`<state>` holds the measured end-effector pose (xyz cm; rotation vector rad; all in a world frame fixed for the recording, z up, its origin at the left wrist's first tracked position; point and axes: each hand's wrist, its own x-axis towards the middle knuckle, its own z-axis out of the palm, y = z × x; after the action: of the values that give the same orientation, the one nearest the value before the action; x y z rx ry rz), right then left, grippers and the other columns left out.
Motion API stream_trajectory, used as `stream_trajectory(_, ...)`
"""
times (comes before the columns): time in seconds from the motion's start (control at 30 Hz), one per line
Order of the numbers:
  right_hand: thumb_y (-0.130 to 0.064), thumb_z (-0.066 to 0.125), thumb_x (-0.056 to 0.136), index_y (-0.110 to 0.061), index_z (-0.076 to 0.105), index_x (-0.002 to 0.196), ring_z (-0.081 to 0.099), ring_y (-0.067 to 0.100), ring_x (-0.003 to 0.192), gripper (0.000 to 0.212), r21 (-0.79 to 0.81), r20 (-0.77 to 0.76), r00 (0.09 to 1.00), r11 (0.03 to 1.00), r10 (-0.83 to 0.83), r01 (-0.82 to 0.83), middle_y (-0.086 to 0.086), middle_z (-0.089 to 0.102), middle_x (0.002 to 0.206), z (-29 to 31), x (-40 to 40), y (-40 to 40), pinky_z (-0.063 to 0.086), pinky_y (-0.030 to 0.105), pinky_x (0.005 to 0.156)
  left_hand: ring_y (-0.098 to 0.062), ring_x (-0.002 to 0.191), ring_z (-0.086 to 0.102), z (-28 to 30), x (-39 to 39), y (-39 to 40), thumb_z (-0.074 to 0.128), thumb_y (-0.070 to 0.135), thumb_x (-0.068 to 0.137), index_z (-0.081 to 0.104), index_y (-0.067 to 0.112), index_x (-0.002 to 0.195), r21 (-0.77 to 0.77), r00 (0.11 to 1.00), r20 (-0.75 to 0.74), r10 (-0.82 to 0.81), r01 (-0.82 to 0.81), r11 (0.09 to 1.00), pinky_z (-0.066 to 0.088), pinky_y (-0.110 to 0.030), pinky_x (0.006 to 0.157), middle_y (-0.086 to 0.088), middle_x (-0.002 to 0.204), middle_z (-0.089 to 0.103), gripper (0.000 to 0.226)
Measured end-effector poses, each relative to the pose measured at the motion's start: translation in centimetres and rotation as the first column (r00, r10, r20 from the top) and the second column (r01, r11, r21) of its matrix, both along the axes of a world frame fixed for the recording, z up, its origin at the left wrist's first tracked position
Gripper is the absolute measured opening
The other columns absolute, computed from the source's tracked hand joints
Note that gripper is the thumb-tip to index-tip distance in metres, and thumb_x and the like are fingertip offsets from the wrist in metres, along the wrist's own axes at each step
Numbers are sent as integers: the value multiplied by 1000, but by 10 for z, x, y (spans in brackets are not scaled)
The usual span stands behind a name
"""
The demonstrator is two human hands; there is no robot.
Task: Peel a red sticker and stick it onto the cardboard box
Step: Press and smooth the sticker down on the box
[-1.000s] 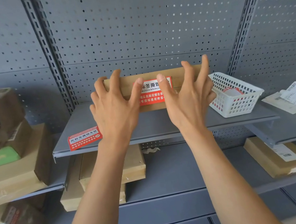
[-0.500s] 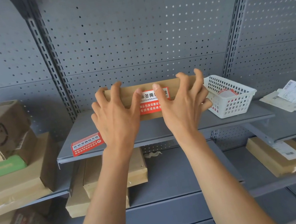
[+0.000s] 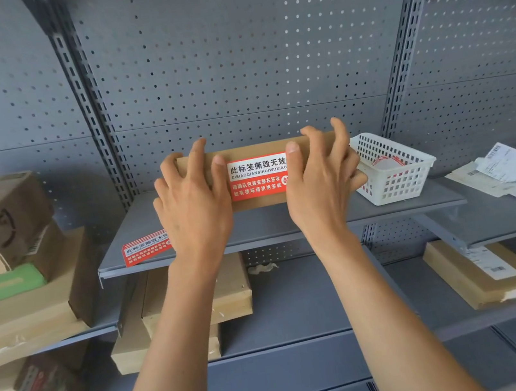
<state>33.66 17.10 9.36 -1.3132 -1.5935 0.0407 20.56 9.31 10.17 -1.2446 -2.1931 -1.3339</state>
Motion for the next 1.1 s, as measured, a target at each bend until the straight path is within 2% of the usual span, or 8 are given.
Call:
stream_trajectory(0.13,-79,38,88,-25,48,142,35,38,139,77,2,53,999,1000,-14,14,5,22,168,-2,1,-5,28,53,101,-39,126,49,4,3,-3,39,79,89,41,37,152,-51,1000,-19,-4,3,999,41,-50,101,-12,151,44,76)
stream_trajectory(0.23,-80,42,87,-25,46,144,37,40,138,79,10,82,997,1000,-3,2,6,22,168,-3,5,-4,30,54,100,-39,126,49,5,1,-7,44,86,79,37,38,154,-84,998,-59,-20,15,996,42,-50,99,-11,152,42,89)
stream_trajectory(0.6,-58,31,103,-36,43,150,37,40,137,53,49,143,989,998,41,-48,4,17,170,1,13,-5,29,53,101,-41,139,39,2,-13,-16,40,74,92,17,41,161,-123,992,-70,-106,97,988,41,-53,105,-13,165,26,80)
stream_trajectory(0.7,-71,35,95,-35,35,155,30,40,143,69,38,157,984,995,82,-89,5,9,172,4,12,-11,24,54,106,-42,142,37,5,-13,-19,37,76,91,13,40,162,-123,991,-70,-110,101,987,39,-54,107,-14,167,22,83)
stream_trajectory(0.77,-83,41,84,-34,31,157,26,40,147,88,22,172,979,993,111,-117,5,4,173,6,12,-14,24,54,106,-42,144,35,7,-13,-22,38,85,82,11,40,162,-125,992,-62,-109,101,987,38,-55,108,-14,168,21,96)
stream_trajectory(0.83,-86,47,79,-34,27,158,24,41,148,97,6,193,972,990,136,-140,6,0,173,6,14,-16,24,55,105,-41,146,34,8,-14,-25,42,92,72,10,41,162,-129,991,-62,-117,108,986,37,-55,111,-15,168,21,109)
stream_trajectory(0.97,-80,55,82,-36,24,160,21,40,149,94,1,191,956,974,221,-225,7,-2,173,5,21,-12,21,55,108,-40,147,31,5,-20,-27,52,88,71,8,42,162,-140,986,-48,-160,152,978,37,-54,112,-11,169,19,111)
stream_trajectory(1.1,-64,56,93,-37,24,159,21,40,148,79,-6,227,927,952,299,-306,4,-4,173,5,31,-9,21,57,110,-37,146,30,5,-27,-33,62,75,79,9,41,162,-136,980,-43,-194,187,973,38,-54,110,-7,169,19,105)
